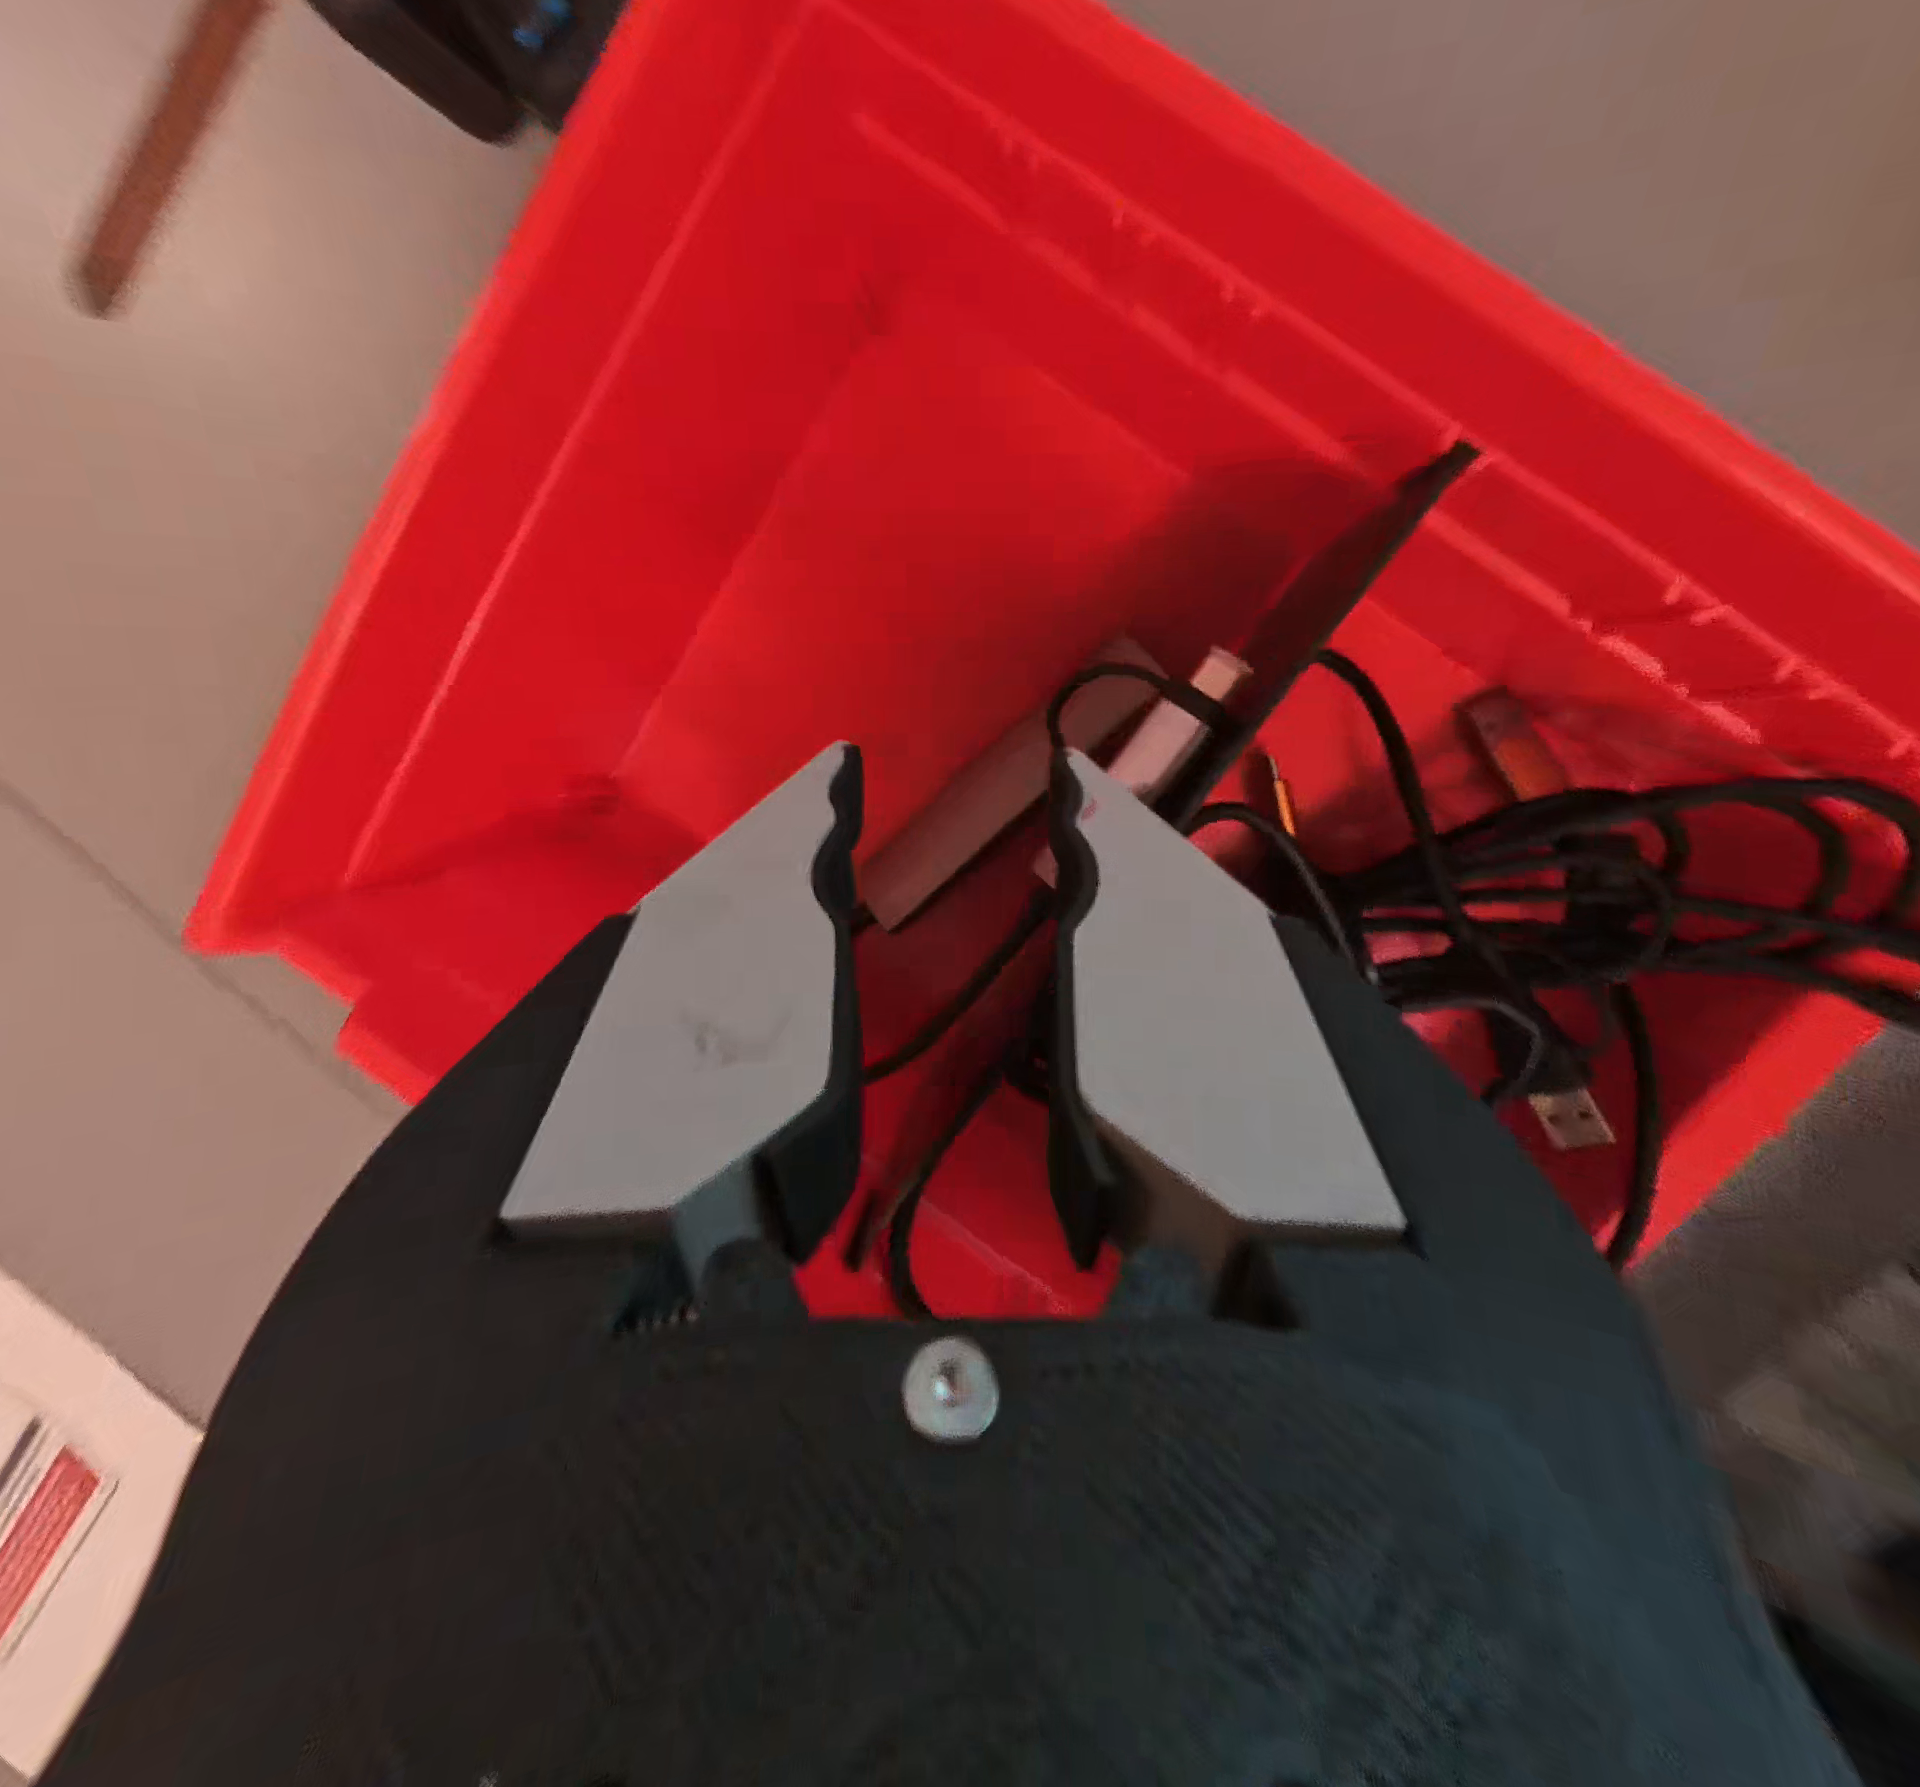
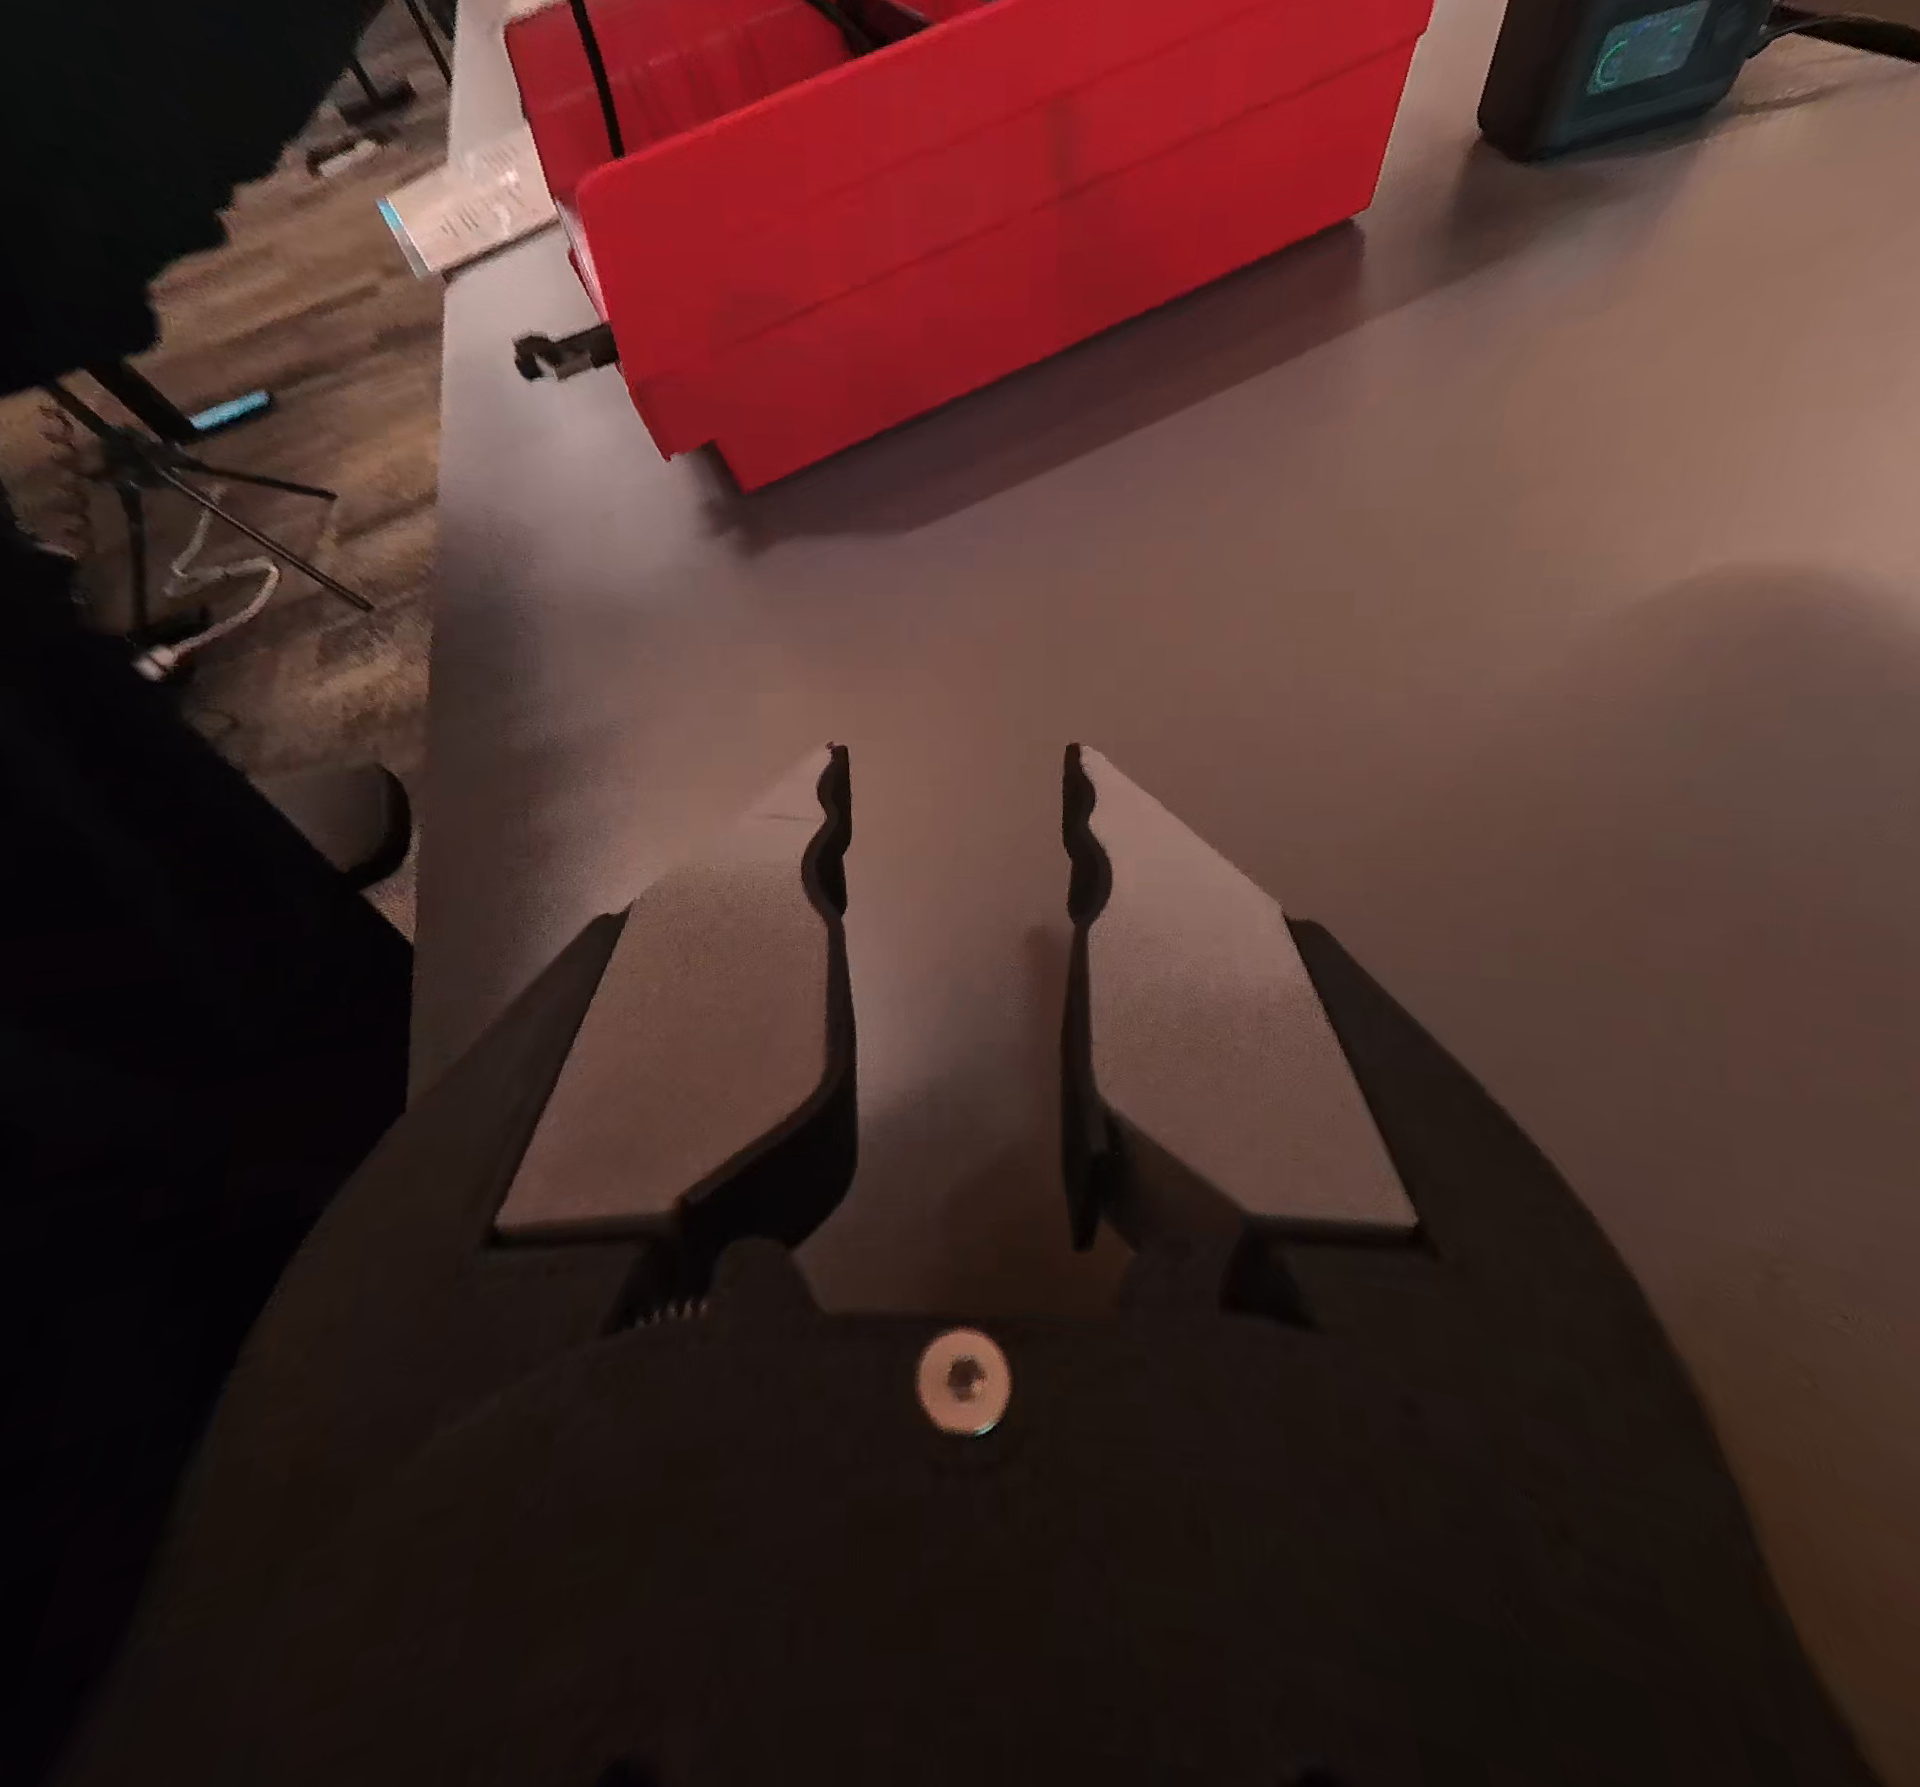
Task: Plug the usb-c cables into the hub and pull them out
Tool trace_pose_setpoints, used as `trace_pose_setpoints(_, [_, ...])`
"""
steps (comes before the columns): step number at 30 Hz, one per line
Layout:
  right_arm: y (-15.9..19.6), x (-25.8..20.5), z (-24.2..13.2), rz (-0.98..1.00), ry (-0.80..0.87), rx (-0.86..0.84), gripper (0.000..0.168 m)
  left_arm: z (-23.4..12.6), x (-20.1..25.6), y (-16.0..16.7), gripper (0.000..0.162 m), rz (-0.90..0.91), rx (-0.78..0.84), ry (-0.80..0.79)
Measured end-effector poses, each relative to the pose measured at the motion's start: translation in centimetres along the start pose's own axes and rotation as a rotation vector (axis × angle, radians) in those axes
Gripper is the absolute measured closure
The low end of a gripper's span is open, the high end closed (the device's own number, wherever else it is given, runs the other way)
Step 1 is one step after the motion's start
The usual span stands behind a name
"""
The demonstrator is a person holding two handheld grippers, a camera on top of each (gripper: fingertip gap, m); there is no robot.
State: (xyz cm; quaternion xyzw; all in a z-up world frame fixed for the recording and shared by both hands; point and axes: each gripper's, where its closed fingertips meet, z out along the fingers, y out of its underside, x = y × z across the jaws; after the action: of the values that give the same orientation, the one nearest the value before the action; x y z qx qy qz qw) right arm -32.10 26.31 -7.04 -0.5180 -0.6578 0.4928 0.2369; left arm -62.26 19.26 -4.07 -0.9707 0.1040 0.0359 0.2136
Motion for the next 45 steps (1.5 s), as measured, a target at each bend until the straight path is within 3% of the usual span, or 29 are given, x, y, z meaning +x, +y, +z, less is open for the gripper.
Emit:
trace_pose_setpoints(8, [-0.5, -0.3, 0.3, -0.009, -0.034, 0.021, 0.13, 3.2, 1.2, 1.2, 0.128, 0.091, -0.227, 0.278])
trace_pose_setpoints(13, [-0.6, -0.4, 0.1, 0.001, -0.044, 0.032, 0.132, 5.0, 3.5, 2.7, 0.162, 0.101, -0.378, 0.411])
trace_pose_setpoints(19, [-0.5, -0.7, -0.1, -0.013, -0.042, 0.034, 0.134, 3.3, 2.4, 1.9, 0.152, 0.137, -0.363, 0.315])
trace_pose_setpoints(23, [-0.5, -0.9, -0.1, -0.016, -0.049, 0.039, 0.137, 1.5, 1.7, 2.0, 0.121, 0.064, -0.35, 0.352])
trace_pose_setpoints(30, [-0.7, -1.6, -0.2, -0.006, -0.084, 0.049, 0.137, 2.5, 1.5, 4.7, 0.126, -0.02, -0.474, 0.462])
trace_pose_setpoints(33, [-0.8, -1.5, -0.3, -0.013, -0.073, 0.053, 0.137, 3.7, 2.3, 5.7, 0.142, -0.017, -0.535, 0.515])
trace_pose_setpoints(34, [-0.8, -1.4, -0.4, -0.016, -0.069, 0.054, 0.137, 4.3, 1.8, 5.8, 0.132, -0.002, -0.549, 0.463])
trace_pose_setpoints(36, [-0.9, -1.4, -0.4, -0.017, -0.068, 0.059, 0.138, 4.6, 1.9, 5.7, 0.145, 0.137, -0.528, 0.409])
trace_pose_setpoints(37, [-0.9, -1.4, -0.5, -0.017, -0.07, 0.062, 0.138, 5.0, 1.3, 5.2, 0.157, 0.21, -0.494, 0.332])
trace_pose_setpoints(38, [-1.0, -1.5, -0.5, -0.016, -0.072, 0.064, 0.138, 5.4, -0.1, 4.3, 0.157, 0.256, -0.459, 0.209])
trace_pose_setpoints(41, [-1.1, -1.9, -0.5, -0.008, -0.094, 0.068, 0.138, 4.9, -2.8, 1.9, 0.158, 0.195, -0.357, 0.028])
trace_pose_setpoints(45, [-1.1, -1.8, -0.6, -0.013, -0.089, 0.069, 0.138, 3.7, -4.1, 1.1, 0.159, 0.16, -0.293, -0.037])
